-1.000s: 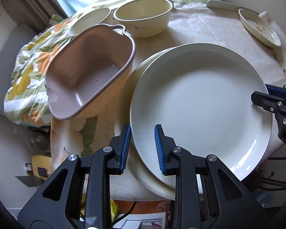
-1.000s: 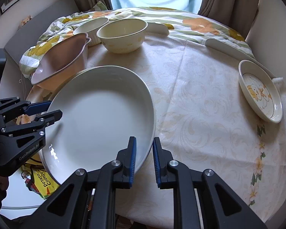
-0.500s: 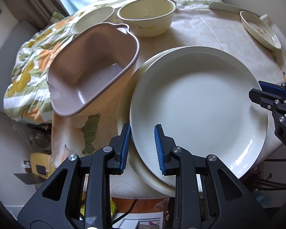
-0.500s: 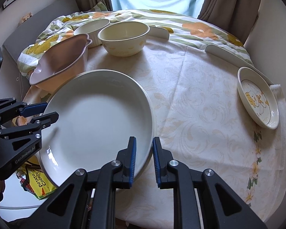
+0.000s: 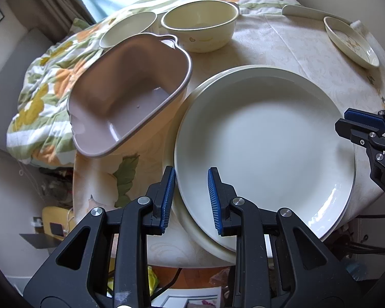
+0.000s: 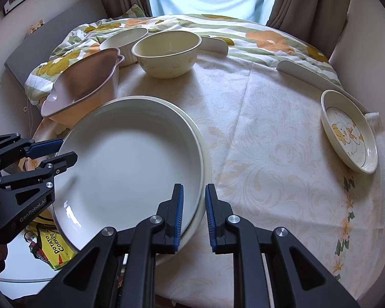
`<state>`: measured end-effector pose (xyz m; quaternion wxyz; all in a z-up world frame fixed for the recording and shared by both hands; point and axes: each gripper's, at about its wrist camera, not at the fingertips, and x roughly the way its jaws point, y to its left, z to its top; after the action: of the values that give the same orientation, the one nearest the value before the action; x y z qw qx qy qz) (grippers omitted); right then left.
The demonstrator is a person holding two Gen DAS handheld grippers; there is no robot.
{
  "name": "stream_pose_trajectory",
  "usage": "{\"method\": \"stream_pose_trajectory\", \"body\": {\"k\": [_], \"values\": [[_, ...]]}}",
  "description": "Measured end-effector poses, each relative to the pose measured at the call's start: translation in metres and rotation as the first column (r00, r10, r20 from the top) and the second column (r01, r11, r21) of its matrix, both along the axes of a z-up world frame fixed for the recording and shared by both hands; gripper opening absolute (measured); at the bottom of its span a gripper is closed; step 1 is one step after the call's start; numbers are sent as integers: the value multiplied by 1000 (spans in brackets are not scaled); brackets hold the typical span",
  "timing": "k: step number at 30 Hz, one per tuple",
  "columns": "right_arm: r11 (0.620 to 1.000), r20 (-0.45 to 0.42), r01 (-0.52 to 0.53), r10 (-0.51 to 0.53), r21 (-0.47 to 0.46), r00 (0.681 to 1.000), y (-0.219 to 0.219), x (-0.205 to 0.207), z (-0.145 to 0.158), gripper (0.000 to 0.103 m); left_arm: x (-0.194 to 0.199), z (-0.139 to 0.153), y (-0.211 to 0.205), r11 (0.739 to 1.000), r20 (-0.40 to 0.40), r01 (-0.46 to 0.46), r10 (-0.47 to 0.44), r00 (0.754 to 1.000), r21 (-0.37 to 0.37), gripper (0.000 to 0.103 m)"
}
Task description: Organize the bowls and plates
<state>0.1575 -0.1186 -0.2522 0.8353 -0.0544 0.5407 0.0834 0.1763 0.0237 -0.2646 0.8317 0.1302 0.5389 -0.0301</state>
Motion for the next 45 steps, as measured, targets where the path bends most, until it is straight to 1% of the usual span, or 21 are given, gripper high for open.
{"method": "stream_pose_trajectory", "body": {"k": [4,6,8,9,10,11,12,13,14,18,22,23,25,27,31,37,38,40,41,43,45], "values": [[998,-5,44,-44,49,999,-11,-1,9,16,-2,10,2,1000,1,-2,2,1000,-9,22],[994,14,63,-65,90,998,-20,-4,24,16,-4,26,3,1000,27,-5,6,1000,-30,22],[989,28,82,-86,119,996,-31,-8,40,16,-6,47,2,998,73,3,2,997,-70,27],[987,31,94,-99,131,995,-36,-9,46,16,-5,59,0,995,101,16,-6,995,-94,36],[983,37,112,-119,145,992,-43,-11,54,16,-4,71,-3,993,133,33,-17,991,-116,60],[978,47,136,-145,159,988,-52,-14,62,24,-2,83,-7,991,170,49,-27,985,-128,76],[973,64,158,-171,169,983,-60,-18,69,34,-1,94,-13,988,215,72,-42,976,-135,101],[968,86,178,-195,179,977,-69,-22,77,70,1,106,-19,982,265,108,-65,962,-152,103],[962,108,200,-222,188,969,-78,-27,85,99,4,115,-26,973,291,150,-95,952,-173,103],[917,147,343,-375,203,915,-119,-41,108,100,36,128,-64,925,263,290,-225,938,-245,103],[853,149,474,-509,217,848,-163,-51,127,100,67,138,-115,840,236,436,-375,897,-323,103],[831,160,507,-546,230,822,-174,-55,132,100,77,138,-130,815,218,467,-414,884,-343,103],[796,164,558,-598,233,784,-195,-56,137,100,94,138,-157,782,199,505,-464,863,-365,103],[766,131,596,-634,240,762,-215,-49,132,100,112,135,-184,770,195,531,-495,847,-353,103],[732,82,618,-661,285,746,-245,-33,110,100,144,119,-229,770,166,556,-532,830,-314,103],[662,0,666,-709,344,705,-276,1,60,99,203,67,-286,757,29,553,-581,814,-349,102],[649,-20,675,-715,351,698,-282,8,51,94,211,55,-295,757,1,548,-586,810,-356,99],[627,-58,687,-722,366,690,-292,18,34,83,227,32,-311,756,-60,536,-597,800,-377,81],[619,-71,695,-726,367,684,-297,23,26,77,232,21,-317,757,-85,534,-602,794,-376,77],[606,-84,705,-734,367,674,-305,30,15,69,239,0,-331,760,-126,539,-613,780,-362,63],[598,-94,717,-741,359,665,-308,36,7,64,242,-14,-339,760,-150,544,-621,769,-356,54]]}}
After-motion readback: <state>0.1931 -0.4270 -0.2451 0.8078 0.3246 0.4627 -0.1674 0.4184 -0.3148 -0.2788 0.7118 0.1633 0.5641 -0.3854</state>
